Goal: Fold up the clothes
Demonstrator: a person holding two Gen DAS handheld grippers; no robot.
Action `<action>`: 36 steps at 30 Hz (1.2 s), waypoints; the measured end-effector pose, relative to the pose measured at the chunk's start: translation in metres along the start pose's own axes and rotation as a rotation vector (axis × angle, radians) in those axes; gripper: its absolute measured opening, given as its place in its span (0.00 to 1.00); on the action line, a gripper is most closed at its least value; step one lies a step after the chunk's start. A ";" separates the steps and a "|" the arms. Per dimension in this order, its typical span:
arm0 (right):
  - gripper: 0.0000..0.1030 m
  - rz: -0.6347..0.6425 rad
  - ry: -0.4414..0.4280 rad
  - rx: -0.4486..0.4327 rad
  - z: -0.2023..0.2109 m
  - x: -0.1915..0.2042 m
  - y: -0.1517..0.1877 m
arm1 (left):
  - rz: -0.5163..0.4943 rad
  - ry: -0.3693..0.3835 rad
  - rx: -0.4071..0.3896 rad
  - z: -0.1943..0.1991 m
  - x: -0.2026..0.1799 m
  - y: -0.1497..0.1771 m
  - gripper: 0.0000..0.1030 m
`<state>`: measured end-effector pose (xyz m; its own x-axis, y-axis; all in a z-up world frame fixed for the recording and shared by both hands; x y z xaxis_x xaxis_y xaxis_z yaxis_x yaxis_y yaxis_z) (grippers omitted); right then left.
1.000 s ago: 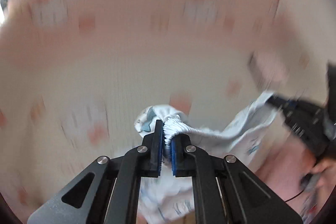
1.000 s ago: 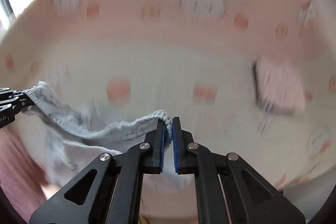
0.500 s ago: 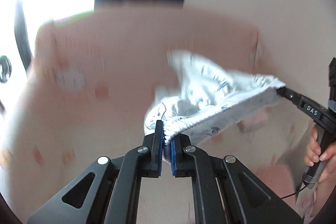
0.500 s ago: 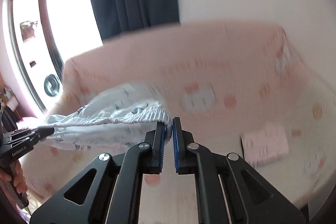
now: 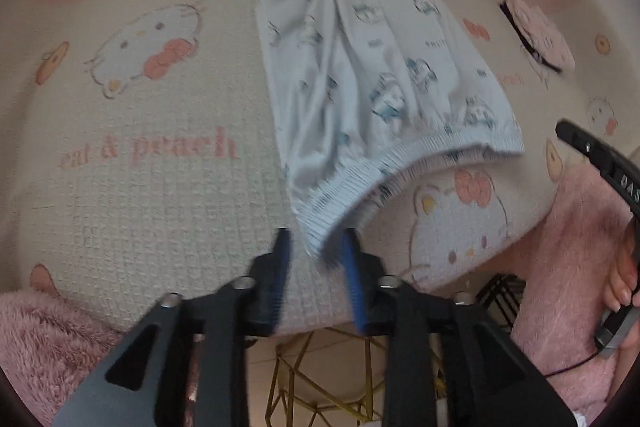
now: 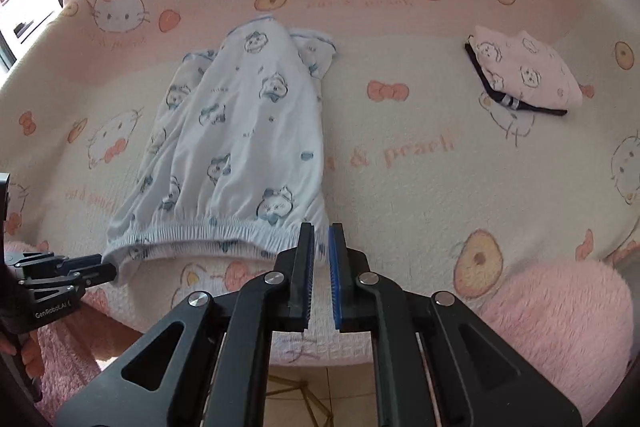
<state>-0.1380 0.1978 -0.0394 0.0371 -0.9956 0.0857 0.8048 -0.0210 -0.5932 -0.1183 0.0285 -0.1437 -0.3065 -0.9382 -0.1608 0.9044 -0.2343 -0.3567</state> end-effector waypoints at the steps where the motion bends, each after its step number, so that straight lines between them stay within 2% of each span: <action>1: 0.07 0.001 -0.030 0.007 0.004 -0.003 0.001 | 0.020 0.003 -0.007 0.000 0.003 -0.002 0.37; 3: 0.17 0.026 -0.072 0.020 0.005 -0.002 0.005 | 0.062 0.009 -0.019 -0.001 0.007 -0.002 0.37; 6: 0.23 0.102 -0.098 0.038 -0.009 0.013 0.015 | 0.115 0.010 -0.033 -0.002 0.016 0.003 0.37; 10: 0.27 0.172 -0.055 0.069 -0.026 0.028 0.025 | 0.103 -0.009 -0.018 -0.012 0.012 0.008 0.37; 14: 0.41 0.293 -0.032 0.054 -0.042 0.045 0.013 | 0.181 0.006 -0.019 -0.015 0.021 0.017 0.37; 17: 0.41 0.413 0.000 0.021 -0.048 0.064 0.009 | 0.231 0.060 -0.066 -0.008 0.026 0.017 0.37; 19: 0.33 0.489 0.058 0.044 -0.072 0.067 0.010 | 0.238 0.096 -0.099 -0.002 0.026 0.015 0.37; 20: 0.20 0.482 0.058 0.061 -0.079 0.065 0.013 | 0.241 0.113 -0.116 0.000 0.026 0.015 0.37; 21: 0.13 0.470 0.055 0.078 -0.085 0.062 0.016 | 0.242 0.126 -0.128 0.002 0.025 0.013 0.37; 24: 0.05 0.416 0.054 0.031 -0.075 0.051 0.009 | 0.222 0.168 -0.142 0.005 0.015 0.011 0.37; 27: 0.05 0.360 0.053 -0.018 -0.063 0.039 0.001 | 0.189 0.195 -0.109 0.000 -0.004 0.001 0.37; 30: 0.04 0.236 0.059 -0.063 -0.050 0.007 -0.013 | 0.185 0.242 -0.088 -0.021 -0.016 -0.013 0.37; 33: 0.04 0.115 0.071 -0.110 -0.032 -0.027 -0.027 | 0.161 0.233 -0.089 -0.021 -0.020 -0.011 0.43; 36: 0.04 0.058 0.086 -0.136 -0.019 -0.047 -0.032 | 0.192 0.222 -0.095 -0.017 -0.012 -0.009 0.43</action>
<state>-0.1768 0.2438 -0.0399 0.0254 -0.9995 -0.0168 0.7149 0.0299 -0.6986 -0.1274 0.0456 -0.1541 -0.1997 -0.8820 -0.4269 0.9235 -0.0239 -0.3828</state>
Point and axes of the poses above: each gripper's, at about its wrist camera, not at the fingertips, and z roughly against the way its jaws point, x to its left, y to its underside, the point moved 4 cm from there along -z, roughly the way its jaws point, and after that the axes turned 7 degrees about -x, right-handed, at the moved point
